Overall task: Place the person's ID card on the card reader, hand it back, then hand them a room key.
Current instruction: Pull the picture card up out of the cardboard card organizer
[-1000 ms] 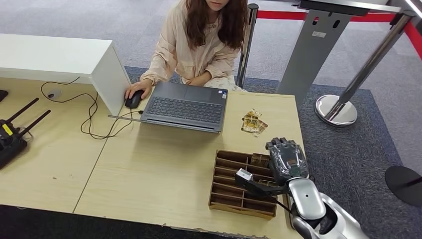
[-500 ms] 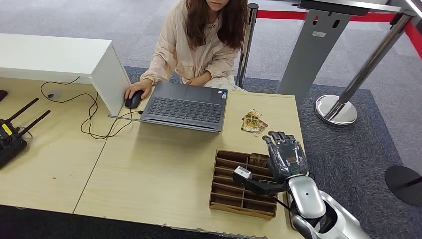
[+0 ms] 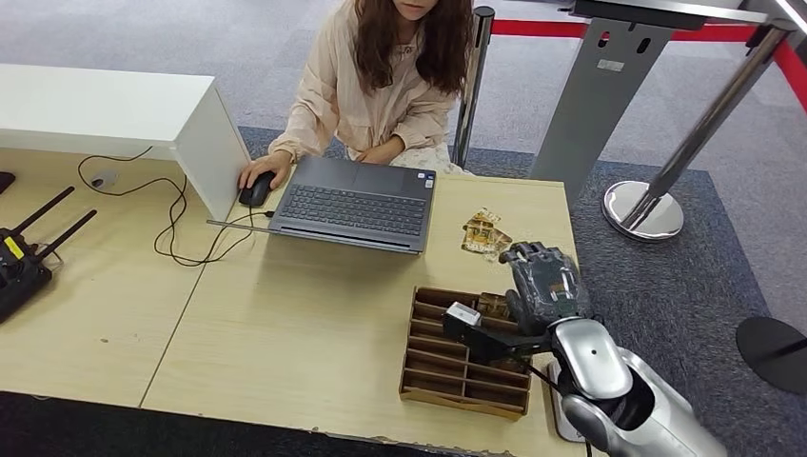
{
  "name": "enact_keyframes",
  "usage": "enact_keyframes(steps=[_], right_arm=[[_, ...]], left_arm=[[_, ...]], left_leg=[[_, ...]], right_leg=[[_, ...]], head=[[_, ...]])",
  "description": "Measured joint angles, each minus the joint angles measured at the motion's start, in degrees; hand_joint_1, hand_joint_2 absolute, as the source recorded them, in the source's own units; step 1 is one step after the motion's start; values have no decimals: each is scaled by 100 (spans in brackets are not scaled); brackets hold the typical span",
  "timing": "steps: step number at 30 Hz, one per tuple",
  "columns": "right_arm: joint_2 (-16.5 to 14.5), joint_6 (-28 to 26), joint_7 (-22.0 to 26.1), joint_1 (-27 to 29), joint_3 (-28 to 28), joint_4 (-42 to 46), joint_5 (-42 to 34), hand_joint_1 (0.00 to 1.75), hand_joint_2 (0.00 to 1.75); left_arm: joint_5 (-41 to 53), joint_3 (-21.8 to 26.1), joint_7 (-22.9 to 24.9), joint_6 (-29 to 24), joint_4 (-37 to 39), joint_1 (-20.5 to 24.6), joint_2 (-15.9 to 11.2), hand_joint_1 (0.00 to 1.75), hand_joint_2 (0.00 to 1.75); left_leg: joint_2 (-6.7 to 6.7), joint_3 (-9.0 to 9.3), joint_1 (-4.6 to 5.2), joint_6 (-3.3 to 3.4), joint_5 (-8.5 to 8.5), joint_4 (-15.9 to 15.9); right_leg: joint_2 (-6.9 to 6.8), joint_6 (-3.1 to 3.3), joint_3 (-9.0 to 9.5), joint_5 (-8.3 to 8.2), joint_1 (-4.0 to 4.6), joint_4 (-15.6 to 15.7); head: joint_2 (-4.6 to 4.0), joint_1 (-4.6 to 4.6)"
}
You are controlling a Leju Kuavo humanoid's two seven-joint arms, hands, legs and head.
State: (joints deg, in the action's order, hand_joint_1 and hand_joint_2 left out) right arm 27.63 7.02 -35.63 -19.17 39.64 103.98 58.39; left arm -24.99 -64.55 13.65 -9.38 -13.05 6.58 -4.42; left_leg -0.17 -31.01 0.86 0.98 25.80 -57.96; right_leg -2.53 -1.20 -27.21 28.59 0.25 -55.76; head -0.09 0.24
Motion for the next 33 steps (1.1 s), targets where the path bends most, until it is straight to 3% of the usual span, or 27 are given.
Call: enact_keyframes(steps=[6,11,33], right_arm=[[16,-172,45,33,26,71,-155,91,175],[19,-40,23,-15,68,104,-135,96,175],[-140,99,116,-285,541,-8,-305,79,175]], left_arm=[[3,3,216,109,0,1,-43,0,0],[3,4,36,17,0,-3,-44,0,0],[56,7,-23,24,0,-1,0,0,0]], left_leg=[[0,-3,0,0,0,0],[0,-3,0,0,0,0],[0,-6,0,0,0,1]], right_leg=[[0,0,-2,0,0,0],[0,0,-3,0,0,0],[0,0,-4,0,1,0]], head=[[0,1],[0,0],[0,0]])
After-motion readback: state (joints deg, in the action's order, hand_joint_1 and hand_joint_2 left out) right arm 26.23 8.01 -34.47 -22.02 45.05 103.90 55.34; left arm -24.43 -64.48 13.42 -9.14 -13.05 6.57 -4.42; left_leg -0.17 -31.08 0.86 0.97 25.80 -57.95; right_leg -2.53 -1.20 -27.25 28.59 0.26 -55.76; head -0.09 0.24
